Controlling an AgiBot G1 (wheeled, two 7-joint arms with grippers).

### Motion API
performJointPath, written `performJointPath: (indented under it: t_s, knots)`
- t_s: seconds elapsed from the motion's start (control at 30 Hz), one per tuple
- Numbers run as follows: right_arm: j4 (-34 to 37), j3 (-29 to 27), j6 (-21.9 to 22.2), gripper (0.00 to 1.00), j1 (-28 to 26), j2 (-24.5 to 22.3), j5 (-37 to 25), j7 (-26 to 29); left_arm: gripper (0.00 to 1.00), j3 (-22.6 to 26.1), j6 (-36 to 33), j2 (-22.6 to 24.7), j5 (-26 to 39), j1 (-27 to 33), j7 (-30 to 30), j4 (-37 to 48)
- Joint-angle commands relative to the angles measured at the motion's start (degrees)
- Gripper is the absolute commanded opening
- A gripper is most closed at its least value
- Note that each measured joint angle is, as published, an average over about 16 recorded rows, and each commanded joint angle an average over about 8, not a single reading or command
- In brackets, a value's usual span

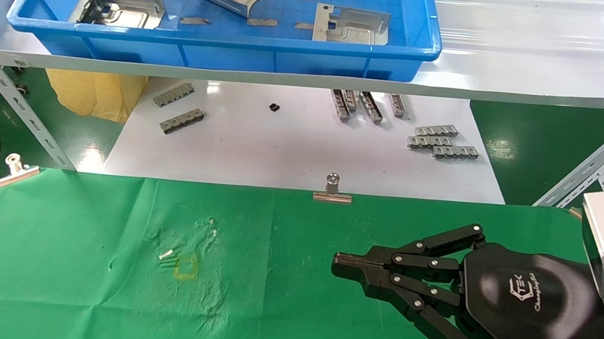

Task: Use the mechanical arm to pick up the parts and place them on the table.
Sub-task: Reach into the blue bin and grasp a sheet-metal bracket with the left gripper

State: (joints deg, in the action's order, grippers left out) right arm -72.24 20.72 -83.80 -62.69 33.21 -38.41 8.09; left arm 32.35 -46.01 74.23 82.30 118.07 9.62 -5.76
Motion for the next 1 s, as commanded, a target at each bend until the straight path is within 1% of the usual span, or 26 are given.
performJointPath:
  t_s: [0.03, 0.33, 1.0]
  knots:
    - [0.0, 0.0, 0.0, 0.0, 0.0, 0.0, 0.0, 0.0, 0.0, 0.08, 1.68, 1.09, 0.2, 0.46, -0.28, 1.97]
    - [0.0, 0.01, 0.0, 0.0, 0.0, 0.0, 0.0, 0.0, 0.0, -0.28, 3.8, 2.08, -0.37, 0.26, -0.01, 4.17]
    - [0.0, 0.02, 0.01, 0.0, 0.0, -0.01, 0.01, -0.01, 0.0, -0.37, 5.17, 1.71, -0.6, -0.34, 0.54, 4.93]
